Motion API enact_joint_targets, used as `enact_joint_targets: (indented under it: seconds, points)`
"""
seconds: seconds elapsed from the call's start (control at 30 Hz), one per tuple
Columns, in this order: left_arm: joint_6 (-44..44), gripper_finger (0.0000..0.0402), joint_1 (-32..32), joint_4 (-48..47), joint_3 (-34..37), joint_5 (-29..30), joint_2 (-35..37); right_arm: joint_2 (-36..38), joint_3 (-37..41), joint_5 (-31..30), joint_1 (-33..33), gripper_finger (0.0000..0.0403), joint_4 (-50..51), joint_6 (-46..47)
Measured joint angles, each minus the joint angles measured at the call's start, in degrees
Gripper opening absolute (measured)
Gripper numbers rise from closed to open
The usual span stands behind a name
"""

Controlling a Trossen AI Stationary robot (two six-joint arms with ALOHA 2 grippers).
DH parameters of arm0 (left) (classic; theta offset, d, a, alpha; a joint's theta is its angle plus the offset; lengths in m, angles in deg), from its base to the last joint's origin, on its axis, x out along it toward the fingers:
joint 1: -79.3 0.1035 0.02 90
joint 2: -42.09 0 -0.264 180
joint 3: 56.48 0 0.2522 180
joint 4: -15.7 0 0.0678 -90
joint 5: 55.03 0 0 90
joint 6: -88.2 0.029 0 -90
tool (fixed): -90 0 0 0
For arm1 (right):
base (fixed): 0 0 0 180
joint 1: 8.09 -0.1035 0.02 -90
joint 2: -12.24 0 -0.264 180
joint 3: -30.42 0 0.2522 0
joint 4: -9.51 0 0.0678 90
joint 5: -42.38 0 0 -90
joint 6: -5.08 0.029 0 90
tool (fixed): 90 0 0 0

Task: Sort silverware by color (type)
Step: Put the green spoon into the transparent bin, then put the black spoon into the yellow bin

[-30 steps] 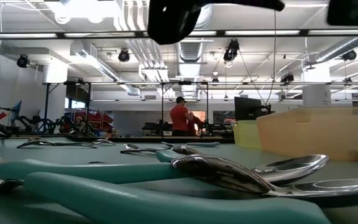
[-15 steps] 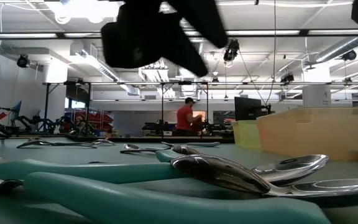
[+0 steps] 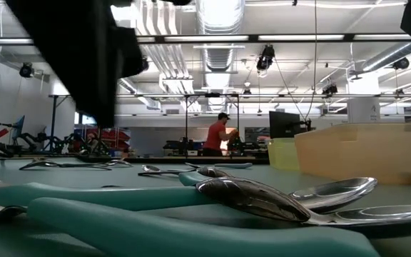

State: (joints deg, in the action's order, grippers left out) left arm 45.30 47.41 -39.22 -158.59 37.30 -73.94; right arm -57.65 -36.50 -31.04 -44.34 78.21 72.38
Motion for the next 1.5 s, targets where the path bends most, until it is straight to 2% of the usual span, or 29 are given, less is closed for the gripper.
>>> enact_joint_targets:
  seconds: [0.17, 0.33, 0.57, 0.9, 1.07, 1.23, 1.33, 1.5]
  points:
    - [7.2, 0.0111, 0.7, 0.0, 0.0, 6.9, 0.0, -0.5, 0.0, 0.0, 0.0, 0.0158, 0.0, -0.8]
    - [14.7, 0.0111, 1.7, 0.0, 1.0, 7.6, 0.0, -0.3, 0.0, 0.0, 0.0, 0.0191, 0.0, 0.1]
    - [23.6, 0.0111, 2.1, 0.0, 3.4, 7.2, 0.0, -0.3, 0.0, 0.0, 0.0, 0.0185, 0.0, 1.7]
    - [24.2, 0.0111, 3.9, 4.5, 9.0, 7.1, 0.0, -0.3, 0.0, 0.0, 0.0, 0.0175, -0.1, 1.8]
    - [24.2, 0.0111, 4.7, 7.0, 11.1, 3.0, 0.2, -0.3, 0.0, 0.0, 0.0, 0.0175, -0.3, 2.7]
    - [24.0, 0.0111, 4.7, 7.1, 11.3, 2.9, 0.3, -0.3, 0.0, -0.1, 0.0, 0.0175, -0.3, 2.8]
    - [24.4, 0.0111, 4.6, 6.1, 10.0, 4.6, 0.0, -0.3, 0.0, -0.1, 0.0, 0.0173, -0.4, 3.4]
    - [25.5, 0.0111, 4.7, 6.7, 7.7, 4.2, -0.2, -0.3, 0.0, -0.1, 0.0, 0.0171, -0.4, 4.2]
